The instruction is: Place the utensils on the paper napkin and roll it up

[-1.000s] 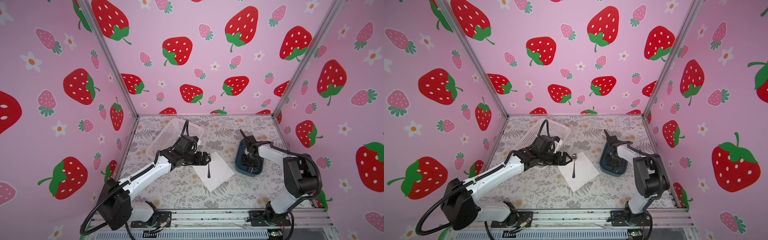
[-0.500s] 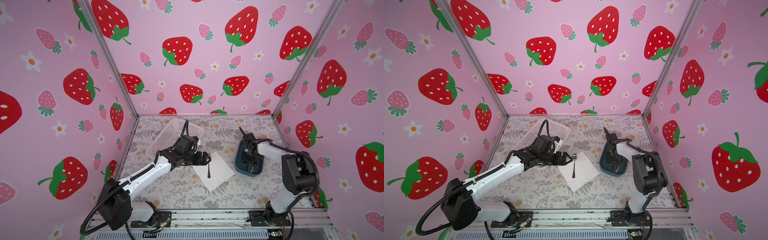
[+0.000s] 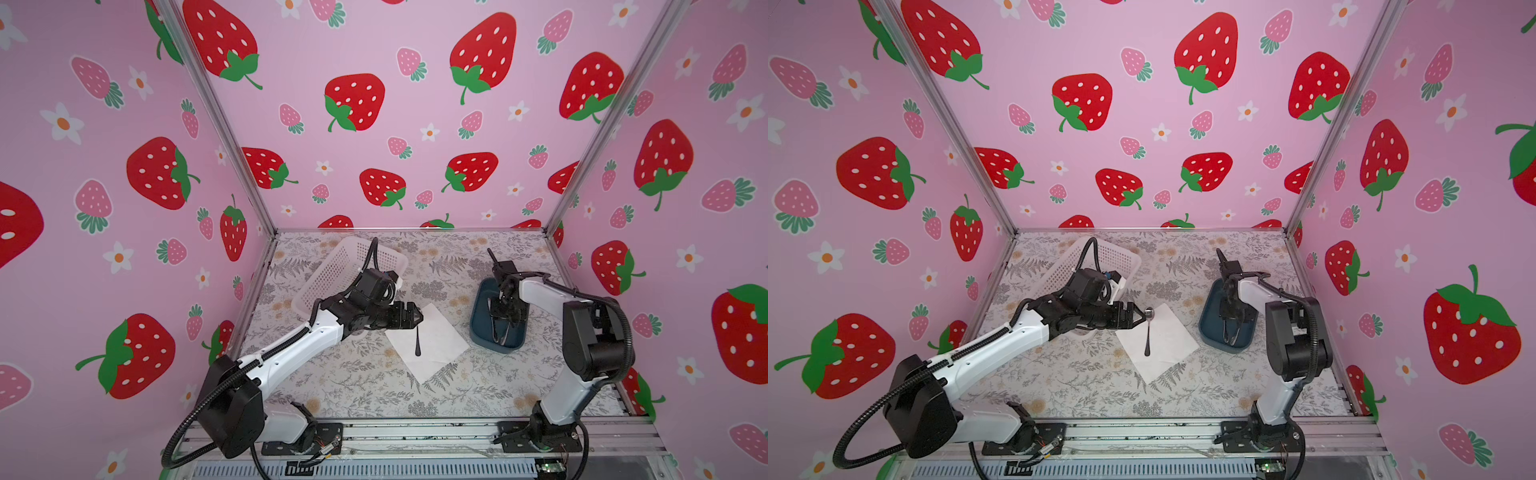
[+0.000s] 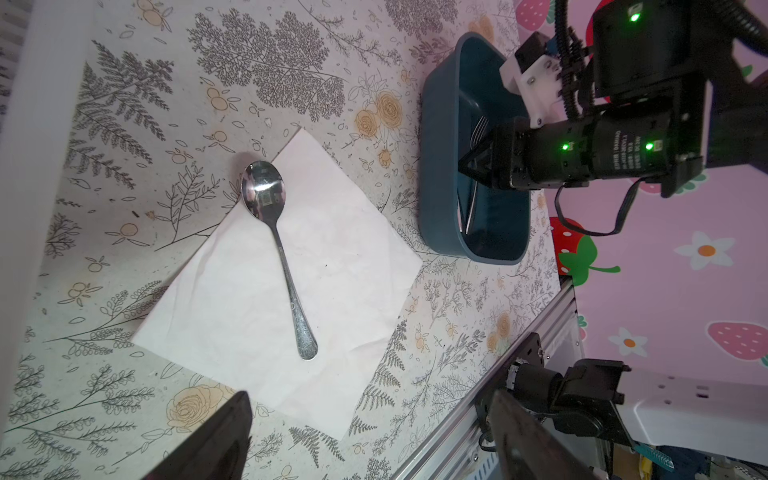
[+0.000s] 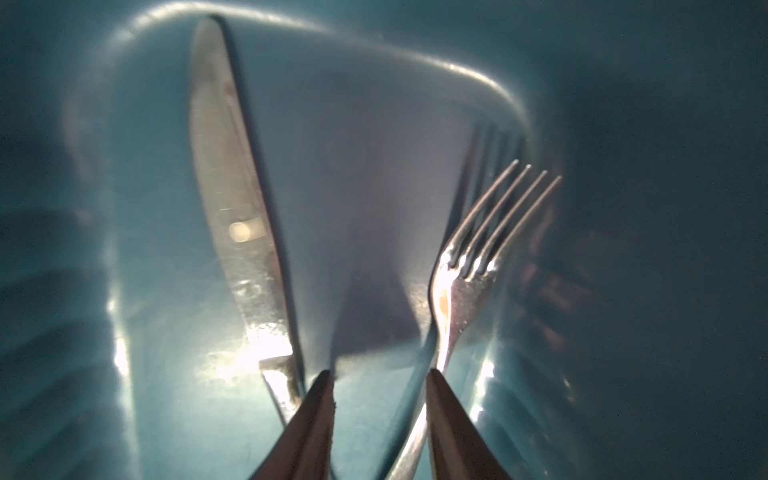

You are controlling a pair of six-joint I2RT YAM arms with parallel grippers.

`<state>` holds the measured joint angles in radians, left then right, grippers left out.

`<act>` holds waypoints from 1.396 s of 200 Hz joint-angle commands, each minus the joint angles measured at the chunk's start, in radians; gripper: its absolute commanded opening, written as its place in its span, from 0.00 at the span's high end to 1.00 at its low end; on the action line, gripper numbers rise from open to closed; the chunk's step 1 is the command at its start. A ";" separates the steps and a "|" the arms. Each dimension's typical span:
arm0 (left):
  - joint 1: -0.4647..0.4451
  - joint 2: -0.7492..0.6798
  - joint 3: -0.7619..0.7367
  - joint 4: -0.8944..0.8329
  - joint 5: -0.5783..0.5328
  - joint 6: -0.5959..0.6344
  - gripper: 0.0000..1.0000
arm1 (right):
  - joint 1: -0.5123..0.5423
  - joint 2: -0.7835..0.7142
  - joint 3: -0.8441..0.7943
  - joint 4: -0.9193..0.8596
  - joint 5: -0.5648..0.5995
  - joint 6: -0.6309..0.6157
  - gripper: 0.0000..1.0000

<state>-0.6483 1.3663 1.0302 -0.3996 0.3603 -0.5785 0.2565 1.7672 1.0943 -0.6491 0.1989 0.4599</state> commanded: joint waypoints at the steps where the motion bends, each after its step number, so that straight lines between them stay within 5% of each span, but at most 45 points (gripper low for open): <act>1: -0.004 0.008 0.043 -0.016 0.017 0.012 0.09 | -0.009 -0.007 -0.039 -0.020 0.015 0.027 0.62; 139: -0.006 0.014 0.040 -0.007 0.030 0.000 0.09 | -0.033 -0.062 -0.085 -0.013 0.051 0.053 0.59; 209: -0.007 0.001 0.033 -0.011 0.025 0.003 0.10 | -0.052 -0.022 -0.122 0.079 -0.101 0.009 0.83; 279: -0.011 0.016 0.047 -0.008 0.043 -0.002 0.09 | -0.075 0.048 -0.095 0.065 -0.161 -0.108 0.83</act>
<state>-0.6514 1.3788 1.0336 -0.4015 0.3786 -0.5774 0.2012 1.7409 1.0241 -0.5404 0.0883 0.3962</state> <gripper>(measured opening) 0.906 0.165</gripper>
